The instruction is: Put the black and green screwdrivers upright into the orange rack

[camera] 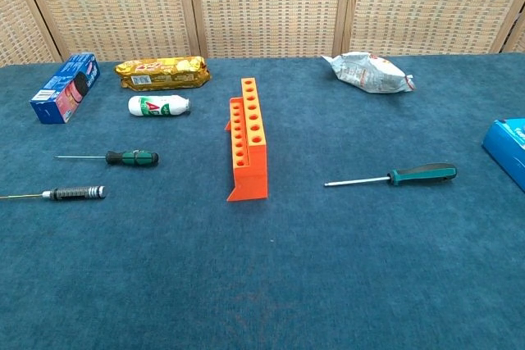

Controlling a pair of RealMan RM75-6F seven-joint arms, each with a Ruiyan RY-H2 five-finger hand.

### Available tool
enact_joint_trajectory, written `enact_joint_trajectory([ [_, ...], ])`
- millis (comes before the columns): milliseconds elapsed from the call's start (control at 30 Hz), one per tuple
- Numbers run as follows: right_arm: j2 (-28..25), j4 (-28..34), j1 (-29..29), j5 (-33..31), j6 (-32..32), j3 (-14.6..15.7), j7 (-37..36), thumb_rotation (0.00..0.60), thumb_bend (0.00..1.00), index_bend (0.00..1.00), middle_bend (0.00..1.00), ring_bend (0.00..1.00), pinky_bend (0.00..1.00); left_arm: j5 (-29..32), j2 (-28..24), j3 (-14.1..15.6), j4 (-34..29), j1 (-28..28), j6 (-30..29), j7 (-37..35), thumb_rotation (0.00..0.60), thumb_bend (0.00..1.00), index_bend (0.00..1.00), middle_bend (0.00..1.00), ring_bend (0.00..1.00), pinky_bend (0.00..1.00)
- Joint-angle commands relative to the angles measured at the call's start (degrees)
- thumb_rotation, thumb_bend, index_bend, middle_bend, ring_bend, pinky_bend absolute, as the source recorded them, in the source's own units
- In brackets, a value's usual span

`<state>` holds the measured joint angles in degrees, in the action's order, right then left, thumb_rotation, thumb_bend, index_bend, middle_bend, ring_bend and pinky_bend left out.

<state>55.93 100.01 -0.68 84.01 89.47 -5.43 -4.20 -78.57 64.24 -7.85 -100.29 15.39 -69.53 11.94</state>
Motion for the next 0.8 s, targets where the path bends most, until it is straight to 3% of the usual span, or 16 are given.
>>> enact_joint_trajectory([
  [33, -0.12, -0.04, 0.15, -0.36, -0.42, -0.07, -0.33, 0.600, 0.00, 0.00, 0.00, 0.00, 0.00, 8.20, 6.05, -2.64, 2.23, 6.29, 6.47, 7.60, 0.600, 0.19, 0.42, 0.00, 0.00, 0.00],
  [233, -0.26, -0.38, 0.51, -1.18, -1.37, -0.30, -1.06, 0.600, 0.00, 0.00, 0.00, 0.00, 0.00, 14.53, 12.17, -3.24, 5.95, 9.93, 8.72, 13.03, 0.600, 0.31, 0.43, 0.00, 0.00, 0.00],
  [467, -0.41, -0.56, 1.18, -2.23, -3.15, -0.43, -1.68, 0.600, 0.00, 0.00, 0.00, 0.00, 0.00, 20.69, 16.68, -2.56, 8.77, 12.73, 9.96, 18.94, 0.600, 0.31, 0.45, 0.00, 0.00, 0.00],
  [800, -0.15, -0.53, 1.68, -2.61, -4.23, -0.28, -1.21, 0.600, 0.00, 0.00, 0.00, 0.00, 0.00, 26.56, 22.65, -1.51, 14.55, 15.78, 11.43, 22.00, 0.600, 0.31, 0.45, 0.00, 0.00, 0.00],
])
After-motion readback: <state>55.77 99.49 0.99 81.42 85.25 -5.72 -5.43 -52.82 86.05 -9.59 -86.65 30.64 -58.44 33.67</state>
